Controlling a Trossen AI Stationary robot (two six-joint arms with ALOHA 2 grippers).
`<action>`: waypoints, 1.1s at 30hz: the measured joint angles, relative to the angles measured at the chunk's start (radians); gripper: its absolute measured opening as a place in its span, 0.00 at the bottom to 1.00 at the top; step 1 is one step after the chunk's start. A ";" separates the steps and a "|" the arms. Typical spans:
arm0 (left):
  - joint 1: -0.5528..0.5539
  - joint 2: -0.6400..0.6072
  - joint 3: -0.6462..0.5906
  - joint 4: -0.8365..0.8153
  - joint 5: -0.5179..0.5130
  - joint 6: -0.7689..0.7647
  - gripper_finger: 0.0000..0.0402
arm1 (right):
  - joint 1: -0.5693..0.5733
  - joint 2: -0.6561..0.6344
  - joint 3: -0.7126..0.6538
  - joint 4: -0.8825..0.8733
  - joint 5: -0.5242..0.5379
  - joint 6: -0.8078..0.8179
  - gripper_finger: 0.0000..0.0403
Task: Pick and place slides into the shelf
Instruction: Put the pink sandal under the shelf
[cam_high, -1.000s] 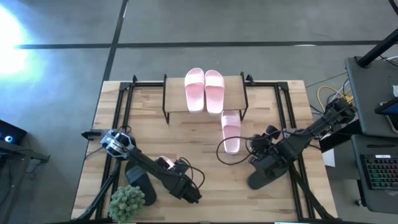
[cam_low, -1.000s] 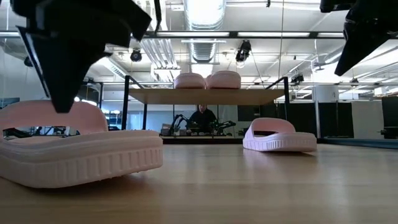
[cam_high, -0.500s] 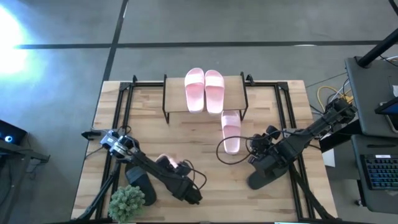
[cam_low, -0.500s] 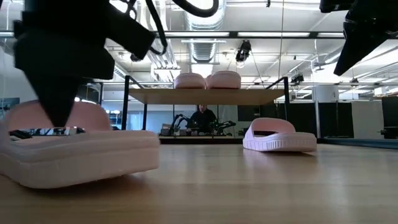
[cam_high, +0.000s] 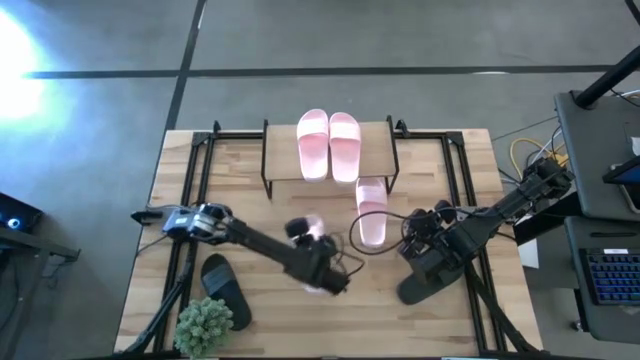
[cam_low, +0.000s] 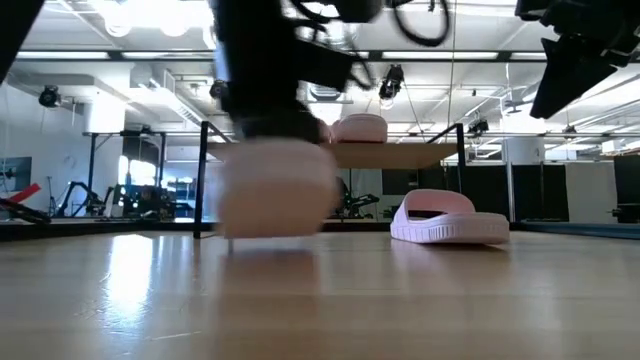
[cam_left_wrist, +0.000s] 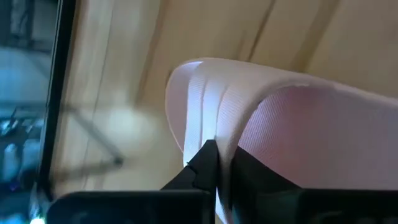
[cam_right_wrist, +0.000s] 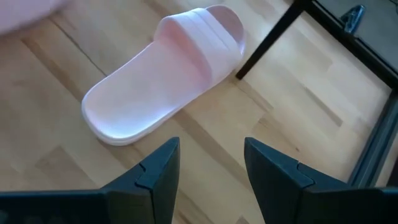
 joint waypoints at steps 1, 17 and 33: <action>0.019 0.000 0.002 0.049 -0.008 0.050 0.01 | 0.000 0.000 0.000 -0.005 -0.001 0.007 0.43; 0.254 0.000 -0.014 0.506 -0.103 0.567 0.00 | 0.000 0.000 0.000 -0.015 -0.004 0.076 0.42; 0.295 0.006 -0.036 0.573 0.015 0.632 0.18 | 0.000 0.000 0.000 -0.036 -0.004 0.076 0.42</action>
